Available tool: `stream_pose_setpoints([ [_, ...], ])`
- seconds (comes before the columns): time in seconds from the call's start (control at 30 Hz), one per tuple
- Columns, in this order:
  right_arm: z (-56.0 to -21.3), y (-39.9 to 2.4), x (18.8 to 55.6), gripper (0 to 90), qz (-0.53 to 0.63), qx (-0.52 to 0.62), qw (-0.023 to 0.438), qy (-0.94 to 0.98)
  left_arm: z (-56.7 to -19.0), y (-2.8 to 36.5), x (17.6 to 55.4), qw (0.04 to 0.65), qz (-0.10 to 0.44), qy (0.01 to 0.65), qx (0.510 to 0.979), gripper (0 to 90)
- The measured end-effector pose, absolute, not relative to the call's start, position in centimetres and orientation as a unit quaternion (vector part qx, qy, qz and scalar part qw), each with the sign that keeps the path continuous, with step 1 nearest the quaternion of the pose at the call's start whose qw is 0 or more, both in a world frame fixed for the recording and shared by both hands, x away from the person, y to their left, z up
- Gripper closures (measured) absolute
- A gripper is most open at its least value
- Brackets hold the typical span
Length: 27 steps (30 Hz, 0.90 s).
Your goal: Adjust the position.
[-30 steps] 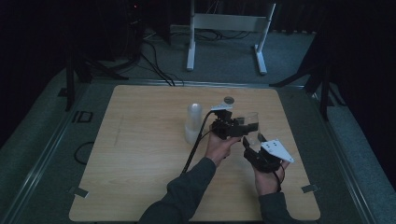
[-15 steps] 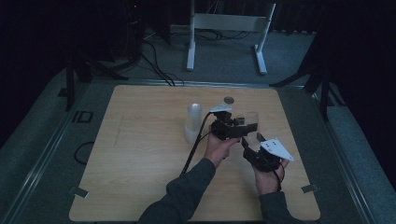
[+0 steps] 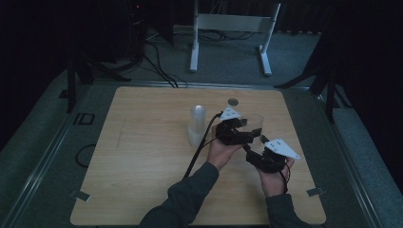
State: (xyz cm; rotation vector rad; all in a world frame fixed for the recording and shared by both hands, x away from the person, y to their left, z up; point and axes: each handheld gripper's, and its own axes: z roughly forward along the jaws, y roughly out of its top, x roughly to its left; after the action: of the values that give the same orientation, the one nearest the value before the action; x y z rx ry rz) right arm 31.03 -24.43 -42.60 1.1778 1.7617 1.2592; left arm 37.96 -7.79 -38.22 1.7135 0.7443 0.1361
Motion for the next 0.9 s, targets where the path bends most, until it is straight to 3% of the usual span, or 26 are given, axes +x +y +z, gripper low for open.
stream_pose_setpoints([
  [0.33, -43.1, -24.4, 31.2, 39.7, 0.479, 0.450, 0.319, 0.683, -37.9, -8.9, 36.7, 0.565, 0.122, 0.289, 0.763, 30.1],
  [0.9, -43.2, -24.4, 30.9, 40.9, 0.486, 0.445, 0.326, 0.678, -37.9, -8.6, 37.0, 0.600, 0.076, 0.311, 0.733, 24.9],
])
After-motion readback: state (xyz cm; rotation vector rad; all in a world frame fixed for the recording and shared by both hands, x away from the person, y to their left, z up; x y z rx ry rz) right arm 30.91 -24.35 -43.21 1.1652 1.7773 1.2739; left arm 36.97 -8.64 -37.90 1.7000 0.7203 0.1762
